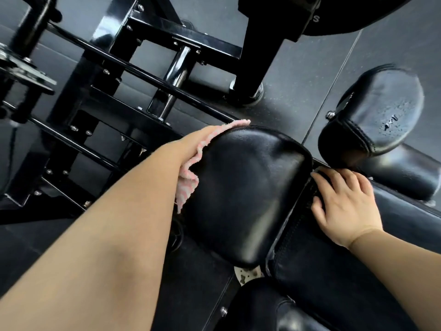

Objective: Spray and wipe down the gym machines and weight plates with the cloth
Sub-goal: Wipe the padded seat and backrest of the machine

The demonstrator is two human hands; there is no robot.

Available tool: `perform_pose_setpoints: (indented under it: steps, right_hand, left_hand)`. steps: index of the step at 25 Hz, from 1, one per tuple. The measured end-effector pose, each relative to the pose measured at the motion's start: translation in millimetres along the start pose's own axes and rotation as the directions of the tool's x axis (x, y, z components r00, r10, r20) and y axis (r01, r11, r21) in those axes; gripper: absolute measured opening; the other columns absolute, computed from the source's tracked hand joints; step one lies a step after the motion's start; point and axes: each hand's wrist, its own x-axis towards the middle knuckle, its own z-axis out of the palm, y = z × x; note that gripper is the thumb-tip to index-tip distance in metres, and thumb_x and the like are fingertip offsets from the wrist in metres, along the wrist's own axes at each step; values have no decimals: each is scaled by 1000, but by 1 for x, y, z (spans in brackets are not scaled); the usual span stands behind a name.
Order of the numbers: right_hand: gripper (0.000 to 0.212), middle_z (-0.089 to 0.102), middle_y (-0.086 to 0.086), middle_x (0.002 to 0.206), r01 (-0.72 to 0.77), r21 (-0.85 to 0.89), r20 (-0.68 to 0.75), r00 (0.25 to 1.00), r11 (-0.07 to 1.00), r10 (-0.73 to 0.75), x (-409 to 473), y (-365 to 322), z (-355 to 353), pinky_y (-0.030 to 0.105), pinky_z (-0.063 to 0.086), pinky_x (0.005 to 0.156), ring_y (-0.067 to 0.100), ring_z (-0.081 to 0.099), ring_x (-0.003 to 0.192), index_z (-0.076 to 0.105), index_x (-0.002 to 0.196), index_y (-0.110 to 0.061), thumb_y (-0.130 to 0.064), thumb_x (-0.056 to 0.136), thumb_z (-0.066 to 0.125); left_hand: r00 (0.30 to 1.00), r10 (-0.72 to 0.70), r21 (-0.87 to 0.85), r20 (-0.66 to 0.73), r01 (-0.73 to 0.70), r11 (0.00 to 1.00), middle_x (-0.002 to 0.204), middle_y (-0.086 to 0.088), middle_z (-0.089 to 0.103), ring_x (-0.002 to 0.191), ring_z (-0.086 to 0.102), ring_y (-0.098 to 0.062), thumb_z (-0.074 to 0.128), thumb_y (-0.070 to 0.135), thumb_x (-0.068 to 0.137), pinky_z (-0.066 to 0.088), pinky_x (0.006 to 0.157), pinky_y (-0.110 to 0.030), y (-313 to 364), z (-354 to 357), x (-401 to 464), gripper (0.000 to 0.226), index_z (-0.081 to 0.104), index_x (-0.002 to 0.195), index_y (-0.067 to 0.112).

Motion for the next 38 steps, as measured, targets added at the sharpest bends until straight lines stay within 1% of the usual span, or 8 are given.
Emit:
perform_pose_setpoints:
  steps: [4,9,15,20,24,27,30,38]
  right_hand:
    - [55,61,19,113,3,3,-25,1000,1000,-3,-1,-1,0,45,28,94,37,46,104,62,115,-3,-34,79,35]
    - [54,60,18,114,0,-1,-34,999,1000,0,0,-1,1,44,27,93,36,45,104,61,116,-4,-34,79,35]
    - [50,60,17,117,7,-15,-38,999,1000,-8,0,0,2,43,25,93,37,49,107,60,116,-7,-33,80,36]
    - [47,60,17,117,26,-1,-60,998,1000,-26,-1,2,3,42,26,94,38,51,106,59,114,-7,-32,82,36]
    - [47,60,18,116,40,19,-89,995,999,-39,-1,2,5,43,29,94,39,52,106,58,114,-4,-32,83,35]
    - [48,60,17,115,53,23,-82,995,998,-51,-1,3,3,43,30,94,38,53,105,58,114,-4,-33,84,35]
    - [48,60,16,114,58,21,-79,995,998,-56,0,3,2,42,29,92,37,53,103,59,113,-5,-34,82,36]
    - [41,58,17,109,103,169,-181,981,980,-72,-1,7,7,41,31,93,35,52,100,58,108,-3,-30,82,40]
  left_hand:
    - [978,-108,-337,-178,42,940,146,-7,41,137,32,-15,49,69,81,27,108,-27,-41,14,-27,59,56,128,33]
    - [906,-118,-477,-406,-100,873,82,14,52,80,52,-1,39,43,97,37,70,-14,-73,48,-67,27,55,90,22]
    - [785,60,-387,-617,-369,845,131,6,51,115,53,-2,72,49,73,44,91,-22,-103,94,-96,80,35,140,28]
    - [731,229,76,-642,-236,969,155,2,-1,140,16,-16,75,41,69,24,114,-41,-125,135,-117,101,4,140,54]
    - [657,632,864,-412,61,499,153,-19,1,138,1,-45,20,83,77,3,109,-61,-139,130,-119,92,5,147,25]
    - [704,630,936,-327,150,317,156,-17,3,140,4,-44,15,82,76,10,107,-66,-104,122,-109,96,6,150,22]
    - [744,516,884,-424,214,417,156,-9,-15,143,-10,-38,20,85,74,3,110,-61,-33,118,-75,98,-14,147,30]
    - [659,670,931,-342,141,336,147,-5,32,141,14,-32,33,53,93,5,110,-61,43,149,-30,55,33,141,25]
